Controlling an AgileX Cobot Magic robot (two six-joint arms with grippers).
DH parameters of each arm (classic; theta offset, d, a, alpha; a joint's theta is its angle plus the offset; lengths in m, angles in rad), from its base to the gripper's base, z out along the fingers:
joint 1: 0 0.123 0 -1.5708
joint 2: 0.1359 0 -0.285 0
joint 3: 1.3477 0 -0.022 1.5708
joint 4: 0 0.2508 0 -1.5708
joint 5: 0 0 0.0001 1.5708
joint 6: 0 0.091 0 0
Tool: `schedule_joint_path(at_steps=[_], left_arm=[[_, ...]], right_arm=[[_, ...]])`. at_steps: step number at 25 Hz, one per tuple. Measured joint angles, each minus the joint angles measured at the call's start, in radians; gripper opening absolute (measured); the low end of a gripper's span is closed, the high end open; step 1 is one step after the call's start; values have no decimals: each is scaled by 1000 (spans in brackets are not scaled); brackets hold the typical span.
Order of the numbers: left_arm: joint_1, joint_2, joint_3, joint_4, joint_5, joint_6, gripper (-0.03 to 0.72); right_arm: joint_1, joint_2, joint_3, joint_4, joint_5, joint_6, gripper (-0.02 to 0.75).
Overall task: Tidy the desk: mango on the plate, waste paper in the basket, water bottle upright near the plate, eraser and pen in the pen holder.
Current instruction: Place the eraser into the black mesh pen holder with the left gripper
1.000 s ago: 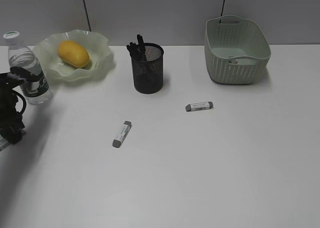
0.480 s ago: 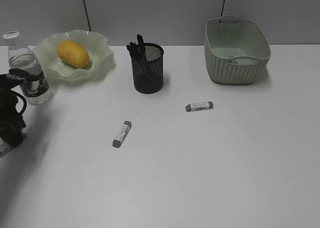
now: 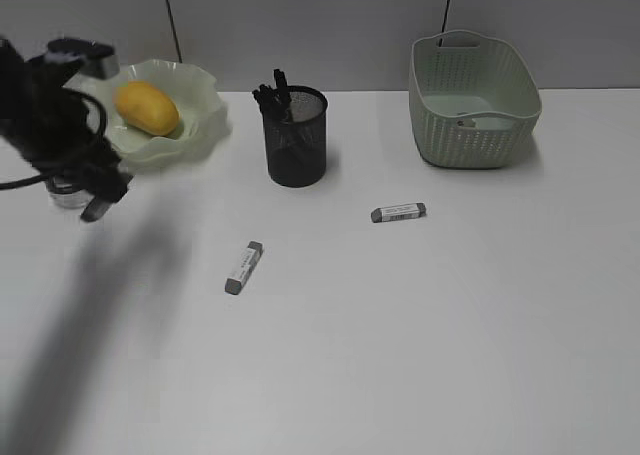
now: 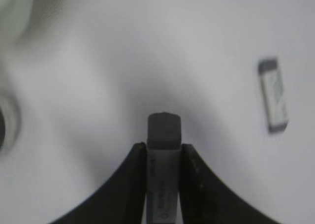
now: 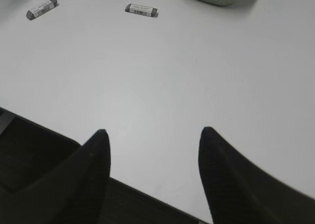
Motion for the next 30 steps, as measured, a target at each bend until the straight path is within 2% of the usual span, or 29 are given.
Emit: schedule_joint_path(at_steps=[7, 10, 18, 26, 30], left_arm=[[-137, 5, -177, -264, -297, 2, 157], [-189, 37, -244, -345, -416, 2, 157], [-311, 201, -342, -379, -584, 2, 157], [-324, 296, -355, -380, -642, 2, 169], [-324, 300, -355, -379, -662, 2, 263]], right_arm=[[0, 0, 0, 0, 0, 0, 457], [0, 0, 0, 0, 0, 0, 457], [0, 0, 0, 0, 0, 0, 457], [0, 0, 0, 0, 0, 0, 457], [0, 0, 0, 0, 0, 0, 457]])
